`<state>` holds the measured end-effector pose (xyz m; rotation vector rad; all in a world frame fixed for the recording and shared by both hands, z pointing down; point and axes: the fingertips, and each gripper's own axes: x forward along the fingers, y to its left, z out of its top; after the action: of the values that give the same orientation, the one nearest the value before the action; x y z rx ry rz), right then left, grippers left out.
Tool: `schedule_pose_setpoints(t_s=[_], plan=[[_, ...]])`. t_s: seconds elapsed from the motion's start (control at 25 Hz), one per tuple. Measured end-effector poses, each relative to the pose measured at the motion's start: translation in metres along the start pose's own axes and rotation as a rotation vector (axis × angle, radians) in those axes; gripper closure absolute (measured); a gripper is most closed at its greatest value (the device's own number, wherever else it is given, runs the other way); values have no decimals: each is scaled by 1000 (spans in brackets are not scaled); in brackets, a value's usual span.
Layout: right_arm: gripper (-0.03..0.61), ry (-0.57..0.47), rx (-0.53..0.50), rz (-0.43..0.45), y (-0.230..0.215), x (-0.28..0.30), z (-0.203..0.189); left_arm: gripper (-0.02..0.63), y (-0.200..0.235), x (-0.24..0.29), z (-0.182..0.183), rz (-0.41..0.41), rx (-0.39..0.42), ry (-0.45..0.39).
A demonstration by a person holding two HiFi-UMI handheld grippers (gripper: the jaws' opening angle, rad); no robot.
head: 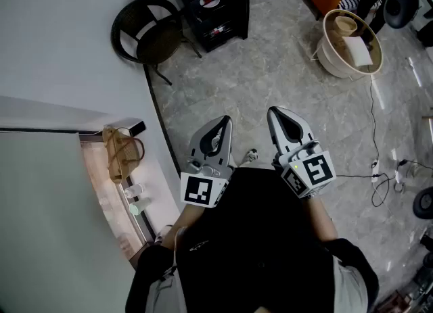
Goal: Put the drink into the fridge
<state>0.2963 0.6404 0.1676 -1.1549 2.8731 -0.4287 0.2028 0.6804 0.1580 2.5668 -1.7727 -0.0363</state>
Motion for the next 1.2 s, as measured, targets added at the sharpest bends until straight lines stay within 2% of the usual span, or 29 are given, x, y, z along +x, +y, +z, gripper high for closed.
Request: schedule_pose_setpoints(t_s=[0.52,0.68,0.92,1.2], plan=[[565,2,10,-10,-26,1,2,604,-9,26,-4,-17,1,8],[565,3,48,-19,-38,5,3,604,-7,36,-7,-14,-2,21],[565,6,75,-33,-50,21,3,604,13,51,-11,-10,-15,14],[565,24,80,-40,-68,74,6,604,58,91,-19,-11,-38,13]])
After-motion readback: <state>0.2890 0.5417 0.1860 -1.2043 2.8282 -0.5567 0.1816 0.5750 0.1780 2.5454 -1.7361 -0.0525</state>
